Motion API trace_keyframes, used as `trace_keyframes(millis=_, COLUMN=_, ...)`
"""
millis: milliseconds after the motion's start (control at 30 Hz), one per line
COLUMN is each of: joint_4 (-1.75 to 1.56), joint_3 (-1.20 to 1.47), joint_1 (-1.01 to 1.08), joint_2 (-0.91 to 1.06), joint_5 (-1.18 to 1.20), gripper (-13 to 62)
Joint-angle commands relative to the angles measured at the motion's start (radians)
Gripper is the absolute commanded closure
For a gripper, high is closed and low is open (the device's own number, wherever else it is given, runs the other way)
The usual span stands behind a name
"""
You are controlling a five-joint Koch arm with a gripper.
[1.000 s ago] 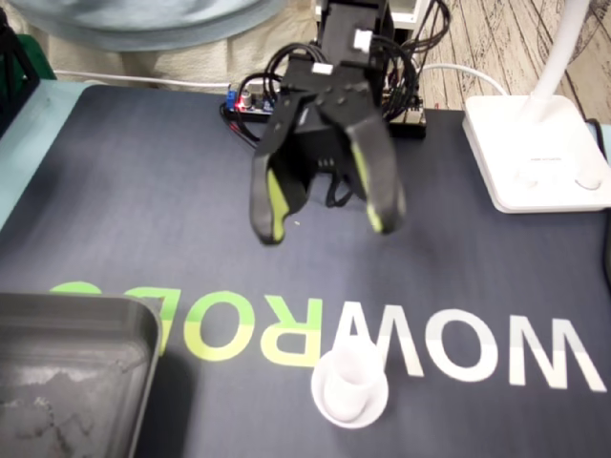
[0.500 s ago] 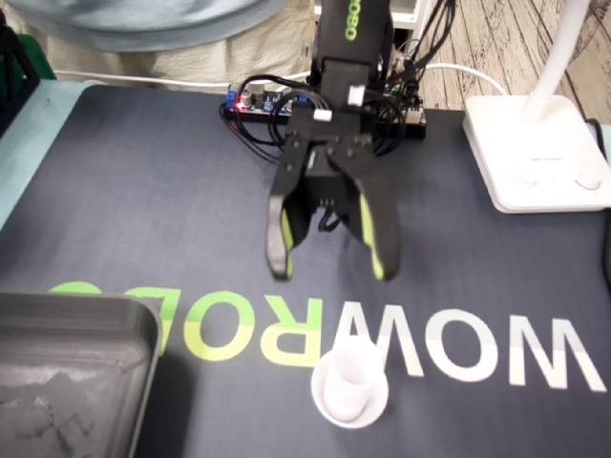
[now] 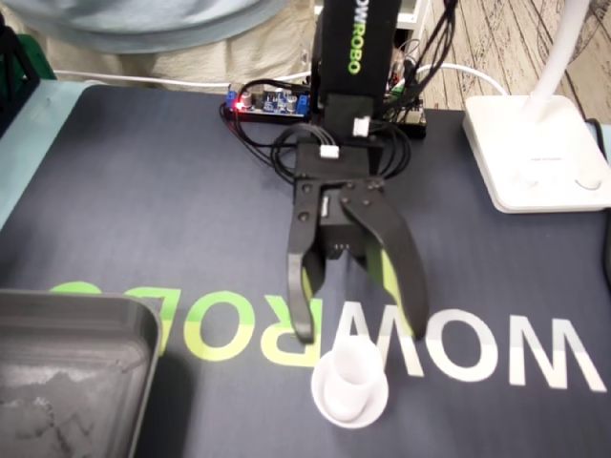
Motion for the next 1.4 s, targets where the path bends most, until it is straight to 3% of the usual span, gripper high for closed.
trace_keyframes(millis=0, joint_4=-0.089, joint_3=-0.046, joint_1=-0.012, joint_2=-0.009, joint_5=-0.051, gripper=15.9)
trace_keyframes(millis=600, joint_4=-0.089, joint_3=-0.156, joint_1=-0.015, joint_2=-0.178, joint_5=-0.186, gripper=16.7)
trace_keyframes(millis=1367, joint_4=-0.086, joint_3=-0.196, joint_1=-0.028, joint_2=-0.319, joint_5=-0.192, gripper=19.3)
